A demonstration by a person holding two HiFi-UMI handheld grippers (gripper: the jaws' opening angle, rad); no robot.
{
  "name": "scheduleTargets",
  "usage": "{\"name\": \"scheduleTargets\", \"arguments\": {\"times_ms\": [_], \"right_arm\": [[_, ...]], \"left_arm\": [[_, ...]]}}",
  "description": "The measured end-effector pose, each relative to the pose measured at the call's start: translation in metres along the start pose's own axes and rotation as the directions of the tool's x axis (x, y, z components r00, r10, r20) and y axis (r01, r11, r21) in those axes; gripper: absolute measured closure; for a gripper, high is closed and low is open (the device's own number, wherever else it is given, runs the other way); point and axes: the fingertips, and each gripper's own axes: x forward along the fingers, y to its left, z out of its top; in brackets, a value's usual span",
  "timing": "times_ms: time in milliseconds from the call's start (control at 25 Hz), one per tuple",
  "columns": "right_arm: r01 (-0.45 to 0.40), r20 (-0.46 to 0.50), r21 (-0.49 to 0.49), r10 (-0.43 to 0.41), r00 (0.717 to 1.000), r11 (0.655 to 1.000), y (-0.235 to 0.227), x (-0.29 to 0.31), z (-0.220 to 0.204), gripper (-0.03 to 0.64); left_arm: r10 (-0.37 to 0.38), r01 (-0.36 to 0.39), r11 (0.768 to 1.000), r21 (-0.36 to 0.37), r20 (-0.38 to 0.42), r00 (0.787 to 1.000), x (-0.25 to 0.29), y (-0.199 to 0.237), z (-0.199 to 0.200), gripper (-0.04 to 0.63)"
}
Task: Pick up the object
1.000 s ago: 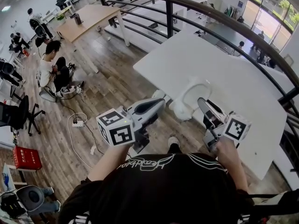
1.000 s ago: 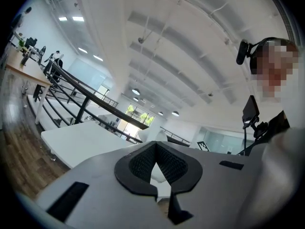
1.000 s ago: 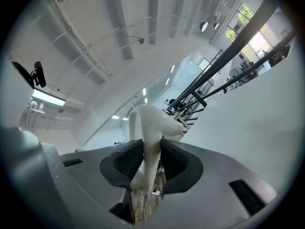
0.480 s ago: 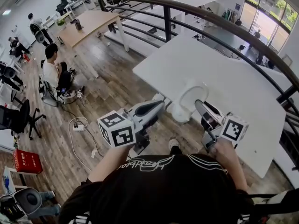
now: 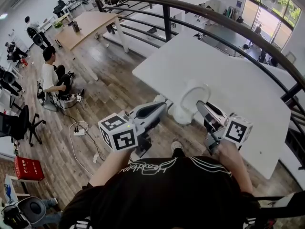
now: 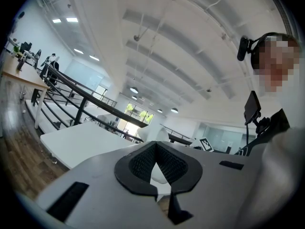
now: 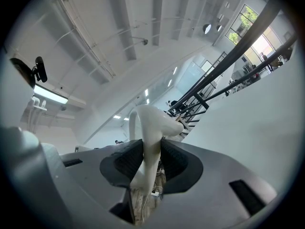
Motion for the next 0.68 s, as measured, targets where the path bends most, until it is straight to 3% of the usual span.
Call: {"name": "scheduleTargets", "arguments": {"times_ms": [680], "right_arm": [[0.03, -0.01, -0.002, -0.03, 0.999, 1.0, -0.018, 0.014, 0.017, 0.506]], "left_arm": [[-0.022, 0.021, 0.999, -0.027, -0.02, 1.0, 0.022, 0.022, 0.008, 0.588]]}}
